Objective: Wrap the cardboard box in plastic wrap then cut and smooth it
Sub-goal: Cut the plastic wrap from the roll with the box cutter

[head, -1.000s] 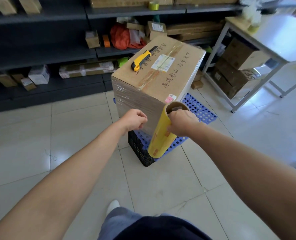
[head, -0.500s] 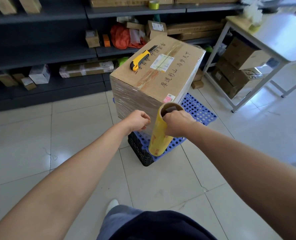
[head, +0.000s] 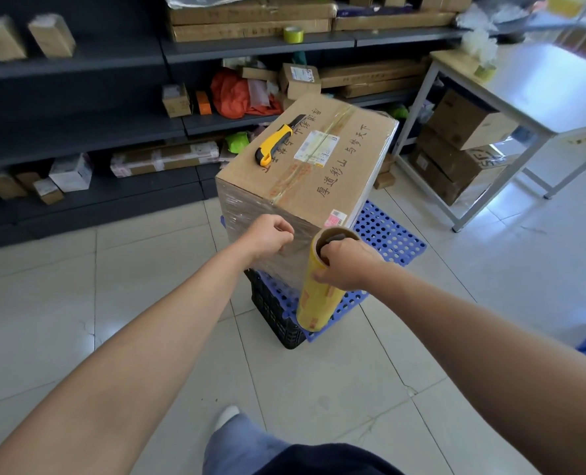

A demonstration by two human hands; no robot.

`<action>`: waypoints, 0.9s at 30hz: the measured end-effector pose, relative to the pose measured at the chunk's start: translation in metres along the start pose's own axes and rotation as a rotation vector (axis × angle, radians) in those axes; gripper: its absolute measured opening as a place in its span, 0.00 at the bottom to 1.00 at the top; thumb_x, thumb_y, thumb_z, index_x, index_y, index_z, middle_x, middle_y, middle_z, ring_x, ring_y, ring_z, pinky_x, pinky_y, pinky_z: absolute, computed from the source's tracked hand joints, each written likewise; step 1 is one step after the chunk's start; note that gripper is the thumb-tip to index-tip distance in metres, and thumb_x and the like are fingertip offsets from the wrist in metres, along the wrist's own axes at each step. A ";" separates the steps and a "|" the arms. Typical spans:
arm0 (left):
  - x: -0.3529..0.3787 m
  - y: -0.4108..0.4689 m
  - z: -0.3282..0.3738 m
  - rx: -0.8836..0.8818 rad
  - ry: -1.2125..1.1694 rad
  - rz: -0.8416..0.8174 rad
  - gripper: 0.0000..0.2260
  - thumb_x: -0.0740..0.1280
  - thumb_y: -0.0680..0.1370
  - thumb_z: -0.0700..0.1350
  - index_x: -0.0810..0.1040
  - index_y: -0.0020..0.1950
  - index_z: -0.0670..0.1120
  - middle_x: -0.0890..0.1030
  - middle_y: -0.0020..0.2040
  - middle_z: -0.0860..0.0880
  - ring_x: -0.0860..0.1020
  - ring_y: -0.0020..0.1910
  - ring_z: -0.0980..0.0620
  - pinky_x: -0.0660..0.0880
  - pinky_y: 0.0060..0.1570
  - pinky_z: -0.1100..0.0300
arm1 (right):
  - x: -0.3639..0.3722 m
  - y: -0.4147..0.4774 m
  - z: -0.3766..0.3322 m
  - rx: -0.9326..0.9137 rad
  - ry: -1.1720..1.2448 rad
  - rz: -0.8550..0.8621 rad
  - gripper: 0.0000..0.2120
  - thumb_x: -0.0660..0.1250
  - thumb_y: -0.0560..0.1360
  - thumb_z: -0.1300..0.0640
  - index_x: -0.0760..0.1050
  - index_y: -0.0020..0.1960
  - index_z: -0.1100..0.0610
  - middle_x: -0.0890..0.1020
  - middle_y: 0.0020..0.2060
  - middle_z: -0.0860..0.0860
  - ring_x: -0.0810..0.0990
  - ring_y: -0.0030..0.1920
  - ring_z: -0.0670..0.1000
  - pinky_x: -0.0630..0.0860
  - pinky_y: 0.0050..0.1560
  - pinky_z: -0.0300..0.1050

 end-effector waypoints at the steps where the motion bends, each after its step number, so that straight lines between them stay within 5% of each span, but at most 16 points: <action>1: -0.006 0.006 0.004 0.015 0.020 0.000 0.05 0.64 0.77 0.40 0.77 0.52 0.44 0.78 0.44 0.48 0.77 0.43 0.51 0.76 0.51 0.53 | -0.001 0.003 0.002 0.032 0.034 -0.013 0.17 0.63 0.75 0.43 0.69 0.36 0.54 0.73 0.32 0.49 0.75 0.36 0.52 0.72 0.36 0.44; 6: -0.044 0.049 0.022 0.092 0.068 0.048 0.04 0.63 0.76 0.37 0.77 0.49 0.42 0.77 0.41 0.47 0.76 0.42 0.49 0.76 0.50 0.53 | -0.007 0.017 0.007 0.167 0.117 -0.083 0.17 0.66 0.74 0.46 0.70 0.34 0.56 0.72 0.32 0.50 0.72 0.34 0.50 0.69 0.32 0.42; 11: -0.083 0.096 0.029 0.142 0.172 0.107 0.04 0.63 0.75 0.40 0.76 0.45 0.46 0.78 0.42 0.48 0.77 0.46 0.47 0.74 0.48 0.56 | -0.012 0.027 0.013 0.346 0.234 -0.061 0.18 0.67 0.73 0.44 0.78 0.51 0.59 0.76 0.43 0.52 0.75 0.43 0.52 0.72 0.41 0.44; 17: -0.116 0.150 0.039 0.173 0.327 0.280 0.05 0.64 0.75 0.42 0.77 0.47 0.42 0.79 0.53 0.41 0.76 0.52 0.42 0.69 0.44 0.57 | -0.012 0.037 0.023 0.517 0.336 -0.030 0.22 0.64 0.74 0.41 0.75 0.56 0.59 0.74 0.44 0.52 0.73 0.45 0.54 0.70 0.45 0.44; 22: -0.110 0.190 0.033 0.066 0.460 0.232 0.24 0.69 0.74 0.52 0.72 0.63 0.38 0.74 0.62 0.38 0.74 0.59 0.39 0.72 0.54 0.50 | -0.012 0.032 0.026 0.624 0.378 -0.018 0.20 0.64 0.75 0.41 0.68 0.39 0.59 0.71 0.36 0.51 0.71 0.44 0.54 0.67 0.43 0.44; 27: -0.109 0.213 0.037 0.028 0.460 0.206 0.24 0.69 0.74 0.52 0.73 0.63 0.38 0.75 0.62 0.38 0.74 0.60 0.39 0.73 0.55 0.48 | -0.004 0.030 0.031 0.706 0.494 0.014 0.21 0.66 0.74 0.41 0.65 0.33 0.56 0.70 0.33 0.50 0.72 0.41 0.53 0.65 0.31 0.41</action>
Point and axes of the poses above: each hand's wrist, its own y-axis towards the middle knuckle, its own x-axis out of the palm, z = x × y, the point moved 8 cm from there along y, towards the middle knuckle
